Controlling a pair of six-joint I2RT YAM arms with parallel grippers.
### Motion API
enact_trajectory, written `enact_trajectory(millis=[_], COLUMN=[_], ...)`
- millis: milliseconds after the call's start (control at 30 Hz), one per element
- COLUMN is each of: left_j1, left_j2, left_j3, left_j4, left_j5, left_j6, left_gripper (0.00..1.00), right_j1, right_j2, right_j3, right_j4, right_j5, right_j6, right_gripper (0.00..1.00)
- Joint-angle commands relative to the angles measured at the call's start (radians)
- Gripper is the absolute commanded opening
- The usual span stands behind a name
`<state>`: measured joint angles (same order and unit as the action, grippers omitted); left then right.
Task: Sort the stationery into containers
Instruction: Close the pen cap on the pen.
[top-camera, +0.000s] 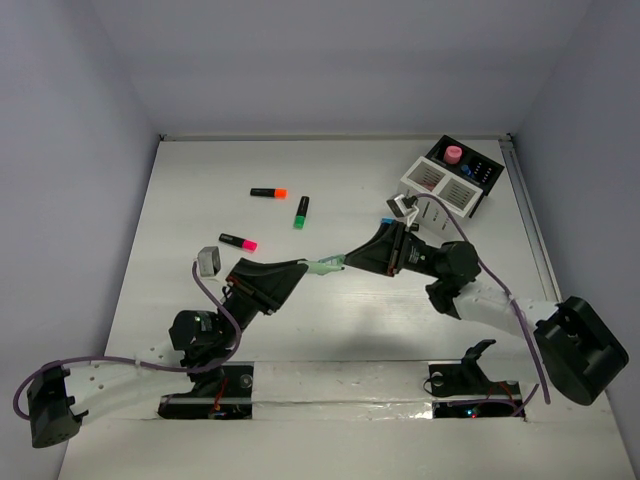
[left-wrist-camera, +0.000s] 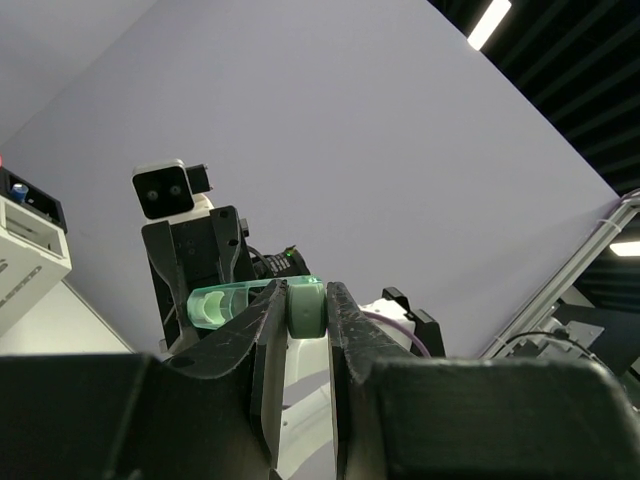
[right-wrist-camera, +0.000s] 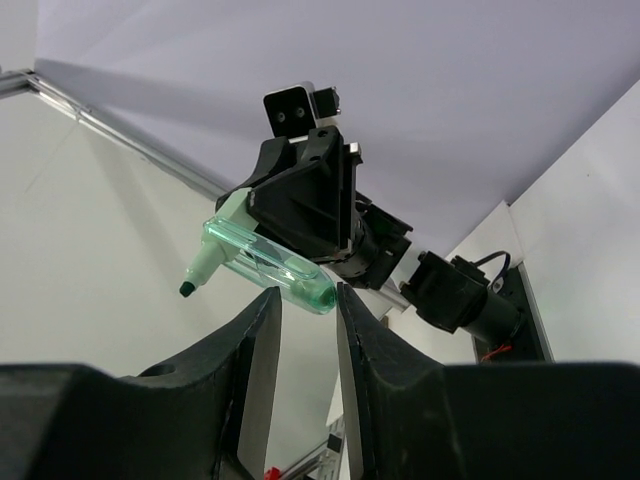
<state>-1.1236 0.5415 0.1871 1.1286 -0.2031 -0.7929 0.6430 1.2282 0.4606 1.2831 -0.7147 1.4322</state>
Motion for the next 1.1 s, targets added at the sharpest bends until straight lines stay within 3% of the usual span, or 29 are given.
enact_trajectory(millis=[0,400,633,933,1067], left_j1=[0.005,0.005,0.005,0.005,0.005], left_j2=[0.021,0.026,0.029,0.037,0.032], left_j3=[-0.020,-0.029,-0.043,-0.067,-0.071], left_j4=[-0.006,-0.035,-0.056,-0.078,-0.095], left_j5=[-0.022,-0.047,-0.065,-0.084,-0.093], left_j6=[0.003,-0.015,-0.022,-0.034,-0.034], left_gripper=[0.00,0.00,0.00,0.00,0.00], right_j1=[0.012,0.012,0.012,0.012,0.012], right_j2=[-0.050,-0.079,-0.096,-0.105,-0.102], right_j3=[0.007,-0.016,-0.027,-0.033,-0.028], right_j4=[0.432,0.432,0.423,0.381,0.383], right_j5=[-0.026,-0.017,-0.025,-0.034,-0.042], right_j6=[-0.018,-0.035,-0.047,-0.078,-0.079], right_gripper=[0.34,0.27,0.18,0.28,0.24])
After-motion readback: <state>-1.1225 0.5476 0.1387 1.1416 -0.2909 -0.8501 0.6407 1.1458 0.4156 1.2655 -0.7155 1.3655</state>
